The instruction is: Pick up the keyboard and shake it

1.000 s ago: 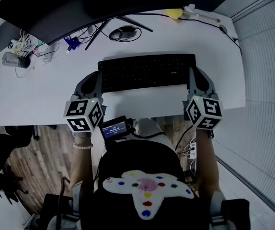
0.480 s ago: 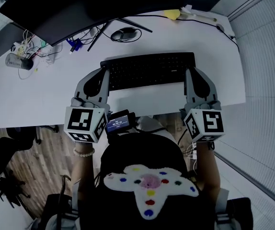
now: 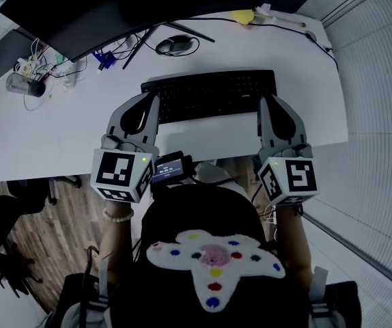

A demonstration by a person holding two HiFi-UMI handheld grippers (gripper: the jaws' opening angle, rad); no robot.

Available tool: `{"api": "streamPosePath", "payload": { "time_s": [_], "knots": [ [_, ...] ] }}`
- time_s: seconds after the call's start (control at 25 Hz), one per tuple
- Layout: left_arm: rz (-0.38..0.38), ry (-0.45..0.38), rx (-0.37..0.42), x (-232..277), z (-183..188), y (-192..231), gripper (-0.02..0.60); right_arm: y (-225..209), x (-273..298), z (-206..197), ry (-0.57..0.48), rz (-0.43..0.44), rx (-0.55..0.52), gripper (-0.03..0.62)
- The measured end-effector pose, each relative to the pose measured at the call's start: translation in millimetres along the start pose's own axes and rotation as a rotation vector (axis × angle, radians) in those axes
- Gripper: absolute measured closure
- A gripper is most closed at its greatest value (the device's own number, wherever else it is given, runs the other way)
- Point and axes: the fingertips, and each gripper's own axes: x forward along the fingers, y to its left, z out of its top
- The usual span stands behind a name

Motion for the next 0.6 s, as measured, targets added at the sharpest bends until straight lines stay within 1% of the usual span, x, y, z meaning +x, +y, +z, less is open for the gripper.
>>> {"api": "streamPosePath", "payload": {
  "time_s": [0.16, 0.36, 0.6],
  "knots": [
    [-0.006, 0.003, 0.014, 2.8, -1.0, -1.7, 0.565, 2.4, -1.4, -1.2, 0.008, 0.001, -0.005, 0.551],
    [-0.026, 0.0, 0.015, 1.7, 1.6, -5.2, 0.565, 5.0, -4.4, -1.7, 0.017, -0.007, -0.001, 0.551],
    [-0.031, 0.001, 0.021, 2.7, -0.1, -6.1, 0.565, 5.4, -5.1, -6.3, 0.027, -0.018, 0.007, 0.551]
  ]
}}
